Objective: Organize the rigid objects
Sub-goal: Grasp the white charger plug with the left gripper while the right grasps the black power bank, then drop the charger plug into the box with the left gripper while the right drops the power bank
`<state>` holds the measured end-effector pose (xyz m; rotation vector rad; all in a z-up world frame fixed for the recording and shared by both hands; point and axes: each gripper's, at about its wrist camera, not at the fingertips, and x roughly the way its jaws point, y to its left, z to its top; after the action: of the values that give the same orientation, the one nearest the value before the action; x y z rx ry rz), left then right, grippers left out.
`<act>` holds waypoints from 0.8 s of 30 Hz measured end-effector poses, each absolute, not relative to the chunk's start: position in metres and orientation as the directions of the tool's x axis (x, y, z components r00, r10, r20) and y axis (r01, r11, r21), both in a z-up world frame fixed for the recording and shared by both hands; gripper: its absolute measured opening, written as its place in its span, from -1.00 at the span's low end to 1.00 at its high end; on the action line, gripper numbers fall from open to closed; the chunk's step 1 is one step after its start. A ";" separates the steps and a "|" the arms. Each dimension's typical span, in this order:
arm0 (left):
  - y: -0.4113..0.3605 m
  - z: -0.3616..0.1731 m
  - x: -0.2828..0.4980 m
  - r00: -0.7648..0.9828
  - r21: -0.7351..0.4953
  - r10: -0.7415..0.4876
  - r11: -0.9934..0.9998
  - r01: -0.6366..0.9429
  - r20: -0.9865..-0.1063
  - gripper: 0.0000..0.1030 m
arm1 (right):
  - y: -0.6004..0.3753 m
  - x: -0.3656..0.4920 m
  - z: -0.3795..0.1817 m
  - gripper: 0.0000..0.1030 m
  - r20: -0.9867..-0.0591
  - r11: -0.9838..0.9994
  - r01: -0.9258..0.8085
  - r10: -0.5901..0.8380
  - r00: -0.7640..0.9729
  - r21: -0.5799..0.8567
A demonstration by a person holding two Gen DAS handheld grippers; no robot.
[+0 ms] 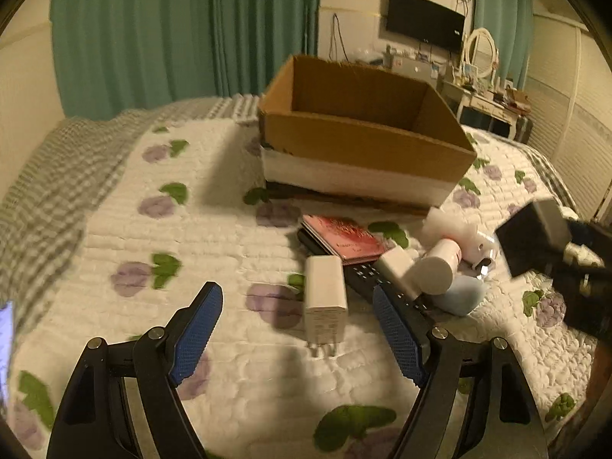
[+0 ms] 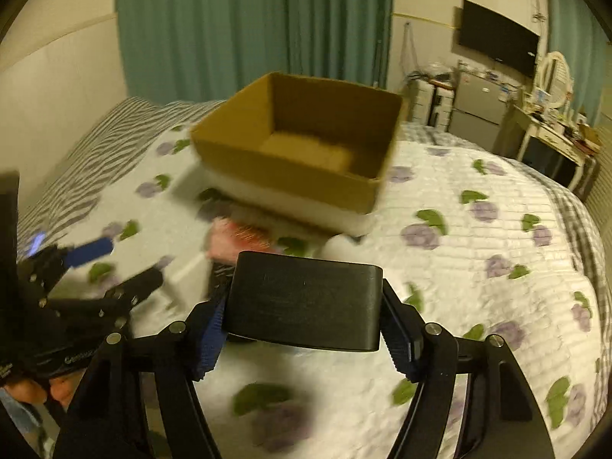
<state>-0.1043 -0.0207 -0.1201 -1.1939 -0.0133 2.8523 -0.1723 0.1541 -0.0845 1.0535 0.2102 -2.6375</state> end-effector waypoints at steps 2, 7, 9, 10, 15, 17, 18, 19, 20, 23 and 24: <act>-0.014 -0.130 -0.113 -0.686 -0.015 0.048 -0.998 -0.053 -0.726 0.58 | 0.165 -0.183 -0.089 0.37 -0.704 -0.957 0.291 -0.209 -0.679 0.003; -0.003 -0.151 -0.130 -0.649 0.008 0.037 -0.998 -0.068 -0.760 0.35 | 0.176 -0.193 -0.097 0.37 -0.718 -0.961 0.275 -0.209 -0.664 0.026; -0.004 -0.157 -0.137 -0.625 -0.011 0.054 -0.997 -0.072 -0.779 -0.37 | 0.174 -0.194 -0.098 0.37 -0.719 -0.958 0.283 -0.220 -0.660 0.034; -0.005 -0.162 -0.139 -0.604 -0.029 0.070 -0.997 -0.077 -0.794 -0.42 | 0.176 -0.193 -0.098 0.37 -0.719 -0.957 0.287 -0.222 -0.658 0.032; -0.004 -0.159 -0.131 -0.612 -0.016 0.080 -0.994 -0.109 -0.786 -0.45 | 0.175 -0.190 -0.097 0.37 -0.719 -0.956 0.291 -0.220 -0.659 0.025; -0.004 -0.150 -0.124 -0.624 -0.011 0.081 -0.993 -0.115 -0.777 -0.46 | 0.176 -0.189 -0.093 0.37 -0.712 -0.956 0.292 -0.223 -0.666 0.027; -0.005 -0.144 -0.121 -0.634 -0.012 0.079 -0.994 -0.110 -0.769 -0.46 | 0.175 -0.188 -0.088 0.37 -0.705 -0.956 0.293 -0.226 -0.672 0.026; -0.006 -0.134 -0.118 -0.651 -0.015 0.082 -0.994 -0.107 -0.755 -0.46 | 0.176 -0.188 -0.084 0.37 -0.699 -0.955 0.296 -0.229 -0.678 0.026; -0.007 -0.125 -0.117 -0.666 -0.022 0.087 -0.994 -0.105 -0.741 -0.46 | 0.175 -0.188 -0.079 0.37 -0.692 -0.953 0.302 -0.235 -0.683 0.025; -0.009 -0.089 -0.117 -0.720 -0.014 0.089 -0.994 -0.109 -0.689 -0.46 | 0.174 -0.197 -0.059 0.37 -0.663 -0.946 0.324 -0.257 -0.703 0.022; -0.008 -0.077 -0.121 -0.736 -0.004 0.089 -0.993 -0.116 -0.671 -0.46 | 0.173 -0.200 -0.052 0.37 -0.651 -0.944 0.329 -0.262 -0.712 0.020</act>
<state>-0.1207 -0.0084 -0.0769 -1.0906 0.0573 2.8284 -0.2003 0.1732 -0.0515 0.9831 0.1392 -2.6394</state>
